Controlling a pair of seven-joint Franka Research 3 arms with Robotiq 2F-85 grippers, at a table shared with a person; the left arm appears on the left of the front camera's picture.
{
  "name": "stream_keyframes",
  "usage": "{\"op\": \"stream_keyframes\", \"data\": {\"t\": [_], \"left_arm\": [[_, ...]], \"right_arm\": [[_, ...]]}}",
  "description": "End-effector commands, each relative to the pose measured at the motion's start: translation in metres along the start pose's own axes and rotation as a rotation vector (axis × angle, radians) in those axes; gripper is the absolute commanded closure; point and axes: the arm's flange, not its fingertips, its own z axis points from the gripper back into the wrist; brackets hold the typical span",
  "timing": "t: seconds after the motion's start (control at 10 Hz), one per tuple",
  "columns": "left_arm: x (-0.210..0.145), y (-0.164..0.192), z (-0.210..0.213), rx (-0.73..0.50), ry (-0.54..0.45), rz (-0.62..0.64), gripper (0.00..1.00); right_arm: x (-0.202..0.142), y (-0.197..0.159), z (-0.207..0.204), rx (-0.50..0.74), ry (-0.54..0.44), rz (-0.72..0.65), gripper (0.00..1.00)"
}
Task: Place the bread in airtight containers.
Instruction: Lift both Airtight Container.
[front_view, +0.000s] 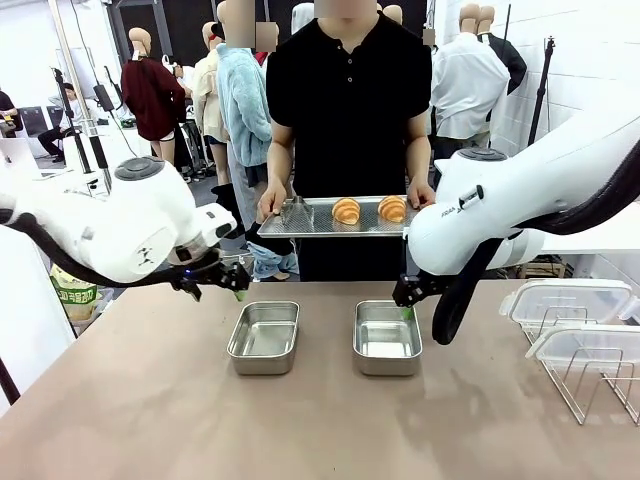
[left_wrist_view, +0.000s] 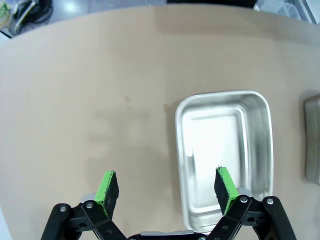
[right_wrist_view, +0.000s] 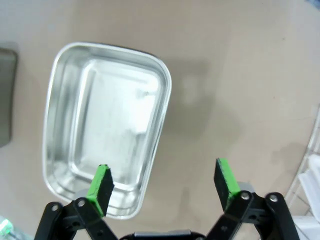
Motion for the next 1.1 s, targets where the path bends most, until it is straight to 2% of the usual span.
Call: {"op": "stream_keyframes", "data": {"t": [0.0, 0.3, 0.7, 1.0], "left_arm": [[0.015, -0.001, -0.009, -0.015, 0.084, -0.007, 0.00], [0.014, -0.007, -0.029, 0.041, 0.162, -0.028, 0.00], [0.015, -0.002, -0.049, 0.045, 0.183, 0.007, 0.00], [0.018, 0.002, -0.054, 0.019, 0.208, 0.011, 0.00]], "right_arm": [[0.015, 0.026, -0.008, -0.108, 0.038, -0.056, 0.00], [0.022, 0.046, -0.024, -0.233, 0.113, -0.143, 0.00], [0.030, 0.056, -0.035, -0.276, 0.180, -0.194, 0.00], [0.026, 0.037, -0.049, -0.243, 0.179, -0.208, 0.00]]}}
